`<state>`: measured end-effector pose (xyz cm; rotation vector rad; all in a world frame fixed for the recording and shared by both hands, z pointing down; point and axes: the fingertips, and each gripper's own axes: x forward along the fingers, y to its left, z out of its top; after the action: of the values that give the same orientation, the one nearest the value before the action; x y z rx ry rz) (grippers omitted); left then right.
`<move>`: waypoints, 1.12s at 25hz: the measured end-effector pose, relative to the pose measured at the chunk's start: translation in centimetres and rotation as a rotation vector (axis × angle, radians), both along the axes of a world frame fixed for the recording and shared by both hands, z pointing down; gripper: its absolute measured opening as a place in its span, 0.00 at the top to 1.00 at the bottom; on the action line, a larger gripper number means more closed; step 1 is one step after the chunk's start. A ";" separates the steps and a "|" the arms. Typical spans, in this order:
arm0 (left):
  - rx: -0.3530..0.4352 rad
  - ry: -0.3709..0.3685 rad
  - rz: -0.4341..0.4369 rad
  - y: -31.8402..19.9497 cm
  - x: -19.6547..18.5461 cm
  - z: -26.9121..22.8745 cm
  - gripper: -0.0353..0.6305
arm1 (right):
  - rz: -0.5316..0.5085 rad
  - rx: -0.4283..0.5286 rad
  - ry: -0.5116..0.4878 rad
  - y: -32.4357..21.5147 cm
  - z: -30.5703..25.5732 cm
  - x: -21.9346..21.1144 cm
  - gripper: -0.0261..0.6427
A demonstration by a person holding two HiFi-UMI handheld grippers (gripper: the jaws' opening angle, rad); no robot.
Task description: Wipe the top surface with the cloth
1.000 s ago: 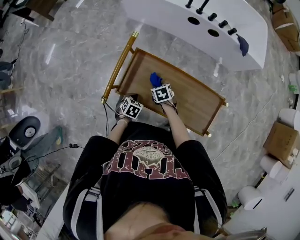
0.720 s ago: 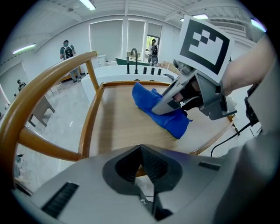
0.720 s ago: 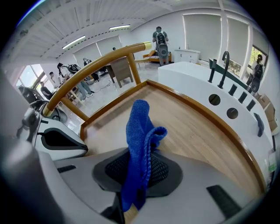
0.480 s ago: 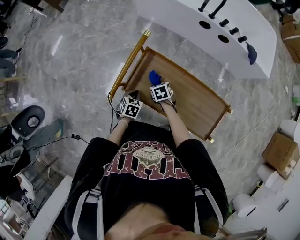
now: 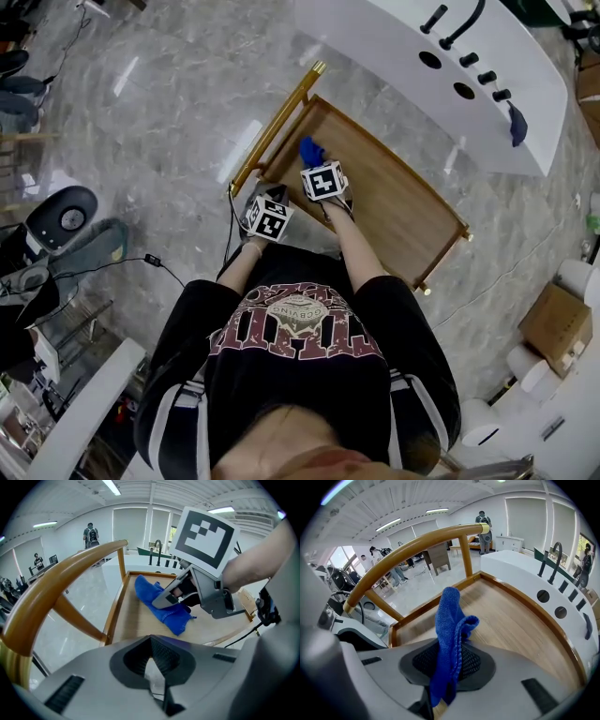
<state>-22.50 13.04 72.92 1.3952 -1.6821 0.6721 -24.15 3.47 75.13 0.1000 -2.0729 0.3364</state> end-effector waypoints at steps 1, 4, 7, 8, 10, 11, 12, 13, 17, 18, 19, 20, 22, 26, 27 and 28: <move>0.002 -0.005 -0.002 0.2 -0.1 0.0 0.88 | -0.007 0.001 0.000 0.2 -0.1 -0.4 0.83; 0.010 -0.021 -0.017 0.7 -0.5 -0.1 0.88 | -0.027 0.003 -0.006 0.8 -0.2 -1.4 0.83; 0.011 -0.024 -0.039 1.2 -1.1 -0.1 0.88 | -0.037 0.005 -0.011 1.4 0.1 -2.3 0.83; 0.011 -0.026 -0.047 1.4 -1.3 -0.2 0.88 | -0.039 0.005 -0.011 1.6 0.2 -2.5 0.83; 0.012 -0.027 -0.061 1.8 -1.6 -0.2 0.88 | -0.058 0.006 -0.025 2.2 0.1 -3.3 0.83; 0.012 -0.027 -0.066 2.0 -1.7 -0.3 0.88 | -0.069 0.007 -0.032 2.5 -0.1 -3.7 0.83; 0.013 -0.026 -0.070 2.1 -1.8 -0.3 0.88 | -0.078 0.009 -0.035 2.7 -0.2 -4.0 0.83; 0.013 -0.026 -0.074 2.2 -1.8 -0.3 0.88 | -0.084 0.011 -0.035 2.9 -0.1 -4.2 0.83; 0.017 -0.021 -0.082 2.4 -1.8 -0.4 0.88 | -0.097 0.015 -0.043 3.5 -0.1 -5.0 0.83; 0.019 -0.020 -0.082 2.5 -1.8 -0.4 0.88 | -0.096 0.014 -0.046 3.6 -0.2 -5.2 0.83; 0.020 -0.019 -0.083 2.5 -1.8 -0.4 0.88 | -0.094 0.015 -0.049 3.7 -0.2 -5.4 0.83; 0.021 -0.018 -0.084 2.5 -1.9 -0.4 0.88 | -0.090 0.017 -0.047 3.7 -0.3 -5.5 0.83; 0.023 -0.017 -0.090 2.6 -2.1 -0.5 0.88 | -0.074 0.011 -0.047 3.9 -0.5 -5.7 0.83; 0.039 -0.015 -0.105 2.5 -2.4 -1.0 0.88 | 0.022 -0.073 -0.076 4.6 -0.3 -6.0 0.83; 0.041 -0.015 -0.107 2.5 -2.5 -1.1 0.88 | 0.036 -0.081 -0.080 4.6 -0.2 -6.0 0.83; 0.043 -0.014 -0.112 2.5 -2.7 -1.1 0.88 | 0.038 -0.083 -0.082 4.7 -0.2 -6.0 0.83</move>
<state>-25.15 15.51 71.85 1.3181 -1.7808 0.5869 -30.20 8.20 74.98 0.0773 -2.1371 0.4558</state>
